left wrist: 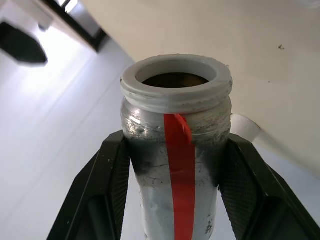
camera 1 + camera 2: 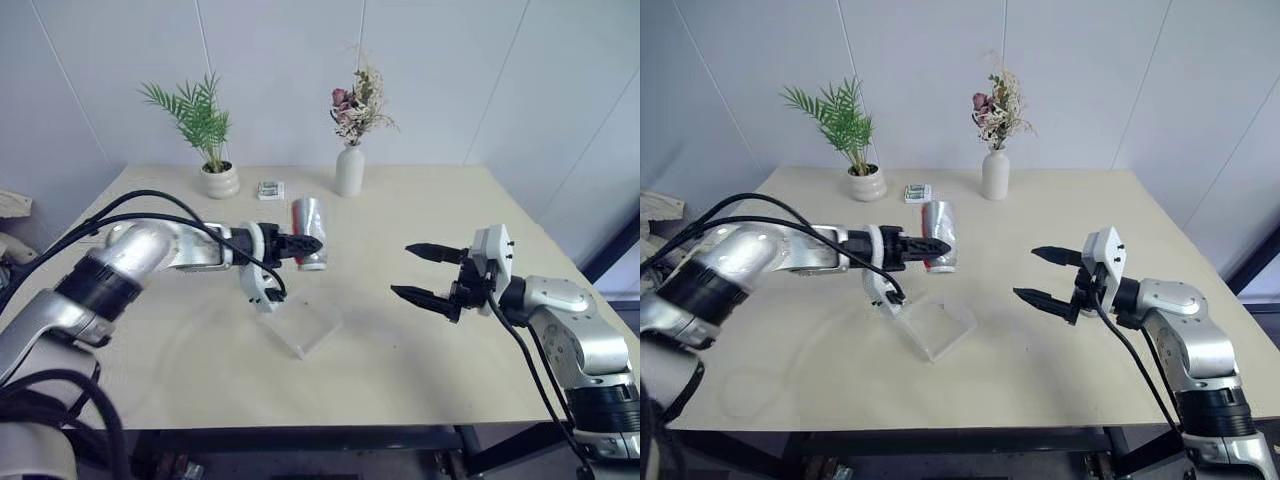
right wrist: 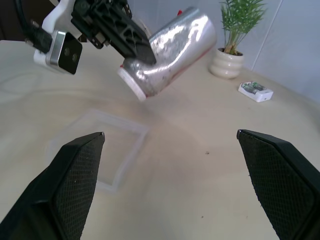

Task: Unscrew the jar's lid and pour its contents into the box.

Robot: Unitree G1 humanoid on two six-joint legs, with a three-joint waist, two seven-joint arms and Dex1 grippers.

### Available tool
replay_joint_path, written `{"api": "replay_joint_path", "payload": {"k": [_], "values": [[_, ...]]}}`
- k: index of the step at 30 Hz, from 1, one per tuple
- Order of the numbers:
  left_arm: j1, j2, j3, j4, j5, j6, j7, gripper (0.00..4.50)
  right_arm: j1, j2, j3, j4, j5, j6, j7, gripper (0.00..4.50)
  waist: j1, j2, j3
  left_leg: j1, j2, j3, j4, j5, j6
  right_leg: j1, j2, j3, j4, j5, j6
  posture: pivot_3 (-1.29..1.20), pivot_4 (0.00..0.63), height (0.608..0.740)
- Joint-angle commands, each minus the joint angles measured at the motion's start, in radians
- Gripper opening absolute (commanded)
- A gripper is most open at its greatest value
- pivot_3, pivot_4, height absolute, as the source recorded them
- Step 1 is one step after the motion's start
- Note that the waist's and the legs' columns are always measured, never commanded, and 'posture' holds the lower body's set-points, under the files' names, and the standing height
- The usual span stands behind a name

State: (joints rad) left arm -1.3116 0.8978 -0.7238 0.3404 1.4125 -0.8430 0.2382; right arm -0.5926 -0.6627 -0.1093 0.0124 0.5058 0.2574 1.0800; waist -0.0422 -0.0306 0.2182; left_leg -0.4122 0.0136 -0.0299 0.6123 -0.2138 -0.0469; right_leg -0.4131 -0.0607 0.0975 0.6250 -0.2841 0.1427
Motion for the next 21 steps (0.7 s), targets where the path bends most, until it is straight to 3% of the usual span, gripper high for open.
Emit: {"api": "replay_joint_path", "payload": {"k": [1, 10, 15, 21], "values": [[-0.03, -0.016, -0.011, 0.014, 0.039, -0.018, -0.003, 2.34, -0.019, 0.019, -0.01, 0.004, -0.002, -0.039, -0.001, 4.47, -0.001, 0.0, 0.0, 0.0, 0.0, 0.0, 0.0, -0.001, 0.0, 0.0, 0.0, 0.0, 0.001, -0.001, 0.0, 0.0, 0.15, 0.74], [0.078, -0.004, 0.075, -0.136, -0.095, -0.025, -0.19, 2.34, -0.007, 0.051, -0.015, 0.012, -0.014, -0.062, -0.014, 4.47, 0.001, 0.0, 0.0, -0.001, 0.0, 0.001, 0.002, -0.001, 0.0, -0.001, 0.0, 0.001, 0.002, -0.001, 0.0, 0.0, 0.15, 0.74], [0.13, 0.0, 0.147, -0.075, -0.202, 0.009, -0.286, 2.34, -0.022, 0.044, -0.015, 0.026, -0.016, -0.063, -0.001, 4.47, 0.0, 0.0, 0.0, 0.001, 0.0, 0.001, 0.003, -0.001, 0.0, -0.001, 0.0, 0.001, 0.005, -0.001, 0.0, 0.0, 0.15, 0.74], [0.255, -0.076, 0.362, 0.059, -0.803, 0.227, -0.671, 2.34, -0.04, 0.04, -0.012, 0.032, -0.007, -0.045, 0.019, 4.47, -0.01, 0.0, 0.0, 0.003, 0.0, 0.002, 0.004, -0.001, 0.001, 0.0, 0.0, 0.002, 0.009, -0.001, 0.0, 0.0, 0.15, 0.74]]}}
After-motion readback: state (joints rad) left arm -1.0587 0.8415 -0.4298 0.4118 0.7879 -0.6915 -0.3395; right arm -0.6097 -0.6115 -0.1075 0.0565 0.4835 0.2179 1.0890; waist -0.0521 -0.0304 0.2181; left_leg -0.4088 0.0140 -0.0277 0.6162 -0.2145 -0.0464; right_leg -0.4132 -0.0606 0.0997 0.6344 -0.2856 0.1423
